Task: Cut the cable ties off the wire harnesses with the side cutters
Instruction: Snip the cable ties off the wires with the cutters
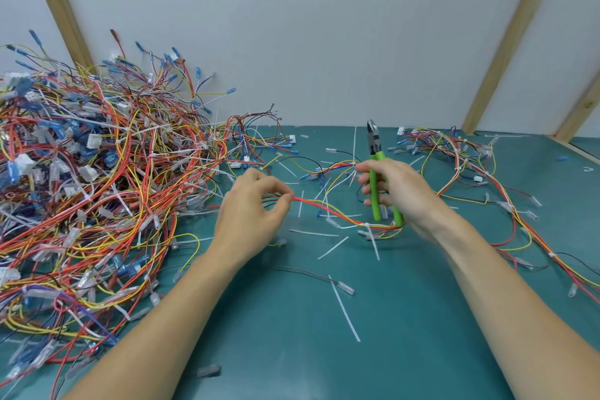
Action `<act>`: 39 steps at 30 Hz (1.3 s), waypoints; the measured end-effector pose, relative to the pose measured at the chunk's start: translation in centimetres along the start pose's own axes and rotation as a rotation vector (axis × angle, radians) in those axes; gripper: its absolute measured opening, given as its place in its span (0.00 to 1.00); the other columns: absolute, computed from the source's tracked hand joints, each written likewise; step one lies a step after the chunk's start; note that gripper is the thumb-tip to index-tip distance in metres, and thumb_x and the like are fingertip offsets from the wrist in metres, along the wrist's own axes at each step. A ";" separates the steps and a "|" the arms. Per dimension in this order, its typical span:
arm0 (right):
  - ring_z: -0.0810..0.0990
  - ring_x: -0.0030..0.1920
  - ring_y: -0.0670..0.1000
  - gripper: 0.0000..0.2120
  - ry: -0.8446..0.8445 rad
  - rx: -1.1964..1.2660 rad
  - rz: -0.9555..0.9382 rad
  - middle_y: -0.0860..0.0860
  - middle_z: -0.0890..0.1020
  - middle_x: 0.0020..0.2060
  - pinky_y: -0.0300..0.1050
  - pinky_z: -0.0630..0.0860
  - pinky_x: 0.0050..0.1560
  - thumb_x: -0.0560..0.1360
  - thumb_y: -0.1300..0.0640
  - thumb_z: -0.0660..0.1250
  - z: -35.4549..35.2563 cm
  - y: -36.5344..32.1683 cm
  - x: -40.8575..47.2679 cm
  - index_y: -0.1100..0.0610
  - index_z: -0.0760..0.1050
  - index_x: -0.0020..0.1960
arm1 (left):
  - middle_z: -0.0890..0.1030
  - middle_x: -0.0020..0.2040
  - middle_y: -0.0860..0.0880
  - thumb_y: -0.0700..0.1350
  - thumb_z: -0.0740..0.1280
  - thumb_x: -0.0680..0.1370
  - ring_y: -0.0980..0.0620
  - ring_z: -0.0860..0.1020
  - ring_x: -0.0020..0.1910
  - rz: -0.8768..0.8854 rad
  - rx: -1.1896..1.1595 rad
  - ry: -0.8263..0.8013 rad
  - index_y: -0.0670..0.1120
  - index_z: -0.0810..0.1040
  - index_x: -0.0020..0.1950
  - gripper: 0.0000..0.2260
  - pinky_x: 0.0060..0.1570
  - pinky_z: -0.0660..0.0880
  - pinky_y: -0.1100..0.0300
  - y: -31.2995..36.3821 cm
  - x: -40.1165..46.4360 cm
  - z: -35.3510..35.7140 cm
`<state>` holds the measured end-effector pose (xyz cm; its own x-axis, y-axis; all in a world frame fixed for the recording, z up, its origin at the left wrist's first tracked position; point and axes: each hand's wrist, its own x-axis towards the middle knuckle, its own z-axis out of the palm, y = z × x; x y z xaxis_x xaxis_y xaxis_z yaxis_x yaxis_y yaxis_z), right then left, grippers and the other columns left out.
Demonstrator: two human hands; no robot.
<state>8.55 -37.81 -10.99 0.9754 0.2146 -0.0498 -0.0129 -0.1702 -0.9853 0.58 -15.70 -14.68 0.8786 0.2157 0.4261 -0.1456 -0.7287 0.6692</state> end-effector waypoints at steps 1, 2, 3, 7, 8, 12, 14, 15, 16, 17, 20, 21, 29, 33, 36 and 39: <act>0.77 0.42 0.50 0.14 -0.004 0.012 -0.012 0.54 0.78 0.46 0.51 0.79 0.49 0.85 0.54 0.60 0.1 0.0 0.0 0.61 0.79 0.57 | 0.77 0.51 0.52 0.45 0.71 0.77 0.52 0.76 0.54 0.004 0.141 -0.025 0.53 0.84 0.49 0.04 0.56 0.71 0.55 -0.1 0.0 0.0; 0.78 0.44 0.50 0.15 -0.015 0.024 -0.033 0.54 0.79 0.47 0.53 0.80 0.52 0.86 0.52 0.58 0.1 0.1 -0.1 0.60 0.80 0.57 | 0.77 0.54 0.52 0.44 0.70 0.76 0.50 0.74 0.57 0.010 0.246 -0.055 0.54 0.84 0.52 0.07 0.58 0.70 0.52 -0.1 -0.1 0.0; 0.79 0.46 0.51 0.17 -0.028 0.043 -0.059 0.54 0.79 0.48 0.54 0.81 0.54 0.86 0.50 0.57 0.2 0.1 -0.1 0.59 0.80 0.57 | 0.78 0.55 0.53 0.43 0.69 0.75 0.49 0.74 0.59 0.025 0.288 -0.070 0.53 0.83 0.54 0.10 0.60 0.69 0.52 0.0 -0.2 0.0; 0.86 0.49 0.54 0.22 -0.118 0.206 -0.113 0.55 0.86 0.46 0.48 0.84 0.51 0.86 0.45 0.56 0.8 -0.2 -0.7 0.61 0.81 0.60 | 0.82 0.49 0.57 0.39 0.68 0.78 0.58 0.78 0.50 0.113 0.021 0.054 0.51 0.84 0.52 0.09 0.53 0.71 0.65 1.0 -0.6 0.5; 0.87 0.49 0.55 0.23 -0.143 0.221 -0.112 0.55 0.87 0.46 0.45 0.84 0.50 0.86 0.45 0.55 1.2 -0.1 -0.8 0.61 0.81 0.61 | 0.83 0.46 0.57 0.42 0.68 0.79 0.61 0.78 0.45 0.103 -0.088 0.049 0.51 0.85 0.50 0.07 0.46 0.68 0.71 1.4 -0.7 0.8; 0.87 0.54 0.54 0.24 -0.261 0.179 -0.130 0.56 0.88 0.50 0.41 0.83 0.53 0.87 0.46 0.52 3.0 0.8 -1.4 0.61 0.80 0.60 | 0.81 0.35 0.55 0.51 0.65 0.83 0.62 0.72 0.33 0.077 -0.296 -0.180 0.47 0.86 0.46 0.13 0.36 0.66 0.70 2.4 -1.2 1.7; 0.87 0.54 0.51 0.23 -0.288 0.199 -0.133 0.54 0.88 0.50 0.39 0.82 0.50 0.87 0.47 0.52 3.6 1.0 -1.6 0.60 0.81 0.59 | 0.78 0.32 0.50 0.49 0.65 0.83 0.59 0.70 0.31 0.051 -0.406 -0.258 0.42 0.85 0.45 0.15 0.34 0.66 0.65 2.2 -1.2 1.9; 0.88 0.52 0.50 0.22 -0.273 0.198 -0.130 0.53 0.89 0.49 0.39 0.82 0.47 0.87 0.47 0.52 3.8 1.0 -1.6 0.59 0.81 0.58 | 0.76 0.30 0.50 0.48 0.65 0.83 0.58 0.69 0.30 0.026 -0.467 -0.264 0.41 0.84 0.45 0.14 0.34 0.65 0.64 2.2 -1.2 1.8; 0.88 0.48 0.50 0.21 -0.229 0.155 -0.139 0.52 0.89 0.46 0.40 0.82 0.45 0.87 0.46 0.54 3.9 1.0 -1.7 0.57 0.81 0.56 | 0.75 0.29 0.52 0.47 0.66 0.82 0.58 0.68 0.29 -0.005 -0.520 -0.249 0.43 0.84 0.44 0.13 0.33 0.64 0.64 2.2 -1.1 1.8; 0.88 0.44 0.50 0.20 -0.166 0.065 -0.158 0.52 0.89 0.43 0.44 0.83 0.42 0.86 0.45 0.55 4.0 1.1 -1.7 0.56 0.81 0.53 | 0.75 0.28 0.54 0.46 0.67 0.82 0.60 0.68 0.27 -0.036 -0.568 -0.215 0.45 0.84 0.42 0.12 0.31 0.64 0.65 2.4 -1.1 1.8; 0.88 0.37 0.50 0.25 -0.065 -0.290 -0.203 0.51 0.87 0.39 0.53 0.83 0.44 0.80 0.32 0.59 4.4 1.5 -2.0 0.53 0.80 0.49 | 0.76 0.25 0.57 0.42 0.69 0.80 0.65 0.68 0.24 -0.042 -0.656 -0.118 0.48 0.83 0.36 0.13 0.28 0.63 0.72 3.1 -1.4 2.0; 0.88 0.39 0.50 0.29 -0.085 -0.345 -0.184 0.49 0.87 0.40 0.54 0.84 0.46 0.77 0.27 0.59 4.6 1.5 -2.2 0.52 0.80 0.50 | 0.77 0.25 0.55 0.43 0.70 0.80 0.65 0.68 0.25 -0.024 -0.656 -0.104 0.48 0.84 0.35 0.13 0.28 0.63 0.71 3.4 -1.7 2.2; 0.85 0.42 0.43 0.25 -0.418 -0.088 -0.004 0.57 0.87 0.46 0.42 0.78 0.56 0.80 0.33 0.60 5.1 0.7 -3.5 0.52 0.83 0.53 | 0.71 0.22 0.53 0.39 0.69 0.78 0.55 0.65 0.21 -0.027 -0.672 -0.052 0.57 0.86 0.44 0.13 0.24 0.62 0.67 3.8 -2.4 3.2; 0.78 0.42 0.51 0.32 -0.363 0.001 0.000 0.60 0.79 0.37 0.57 0.76 0.68 0.81 0.33 0.56 5.4 0.4 -3.4 0.62 0.79 0.50 | 0.76 0.26 0.57 0.42 0.70 0.79 0.57 0.68 0.22 0.032 -0.759 -0.119 0.58 0.86 0.49 0.11 0.25 0.64 0.70 3.8 -2.2 3.0; 0.79 0.39 0.53 0.37 -0.395 0.058 -0.046 0.58 0.81 0.39 0.53 0.77 0.57 0.78 0.31 0.56 5.3 0.4 -3.2 0.66 0.78 0.52 | 0.77 0.31 0.57 0.48 0.68 0.79 0.57 0.70 0.26 0.056 -0.802 -0.188 0.54 0.84 0.52 0.06 0.27 0.67 0.70 3.7 -2.3 3.1; 0.75 0.28 0.51 0.40 -0.284 0.102 -0.070 0.51 0.78 0.28 0.42 0.74 0.37 0.79 0.29 0.53 5.1 0.8 -2.6 0.69 0.77 0.52 | 0.78 0.37 0.53 0.55 0.59 0.82 0.54 0.75 0.34 -0.007 -0.818 -0.279 0.49 0.82 0.58 0.15 0.30 0.69 0.63 3.9 -2.2 3.3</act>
<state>4.84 -33.58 -12.53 0.8744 0.4850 -0.0106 0.0161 -0.0507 -0.9986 -0.42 -21.20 -15.05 0.9445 -0.0274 0.3274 -0.3277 -0.0076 0.9448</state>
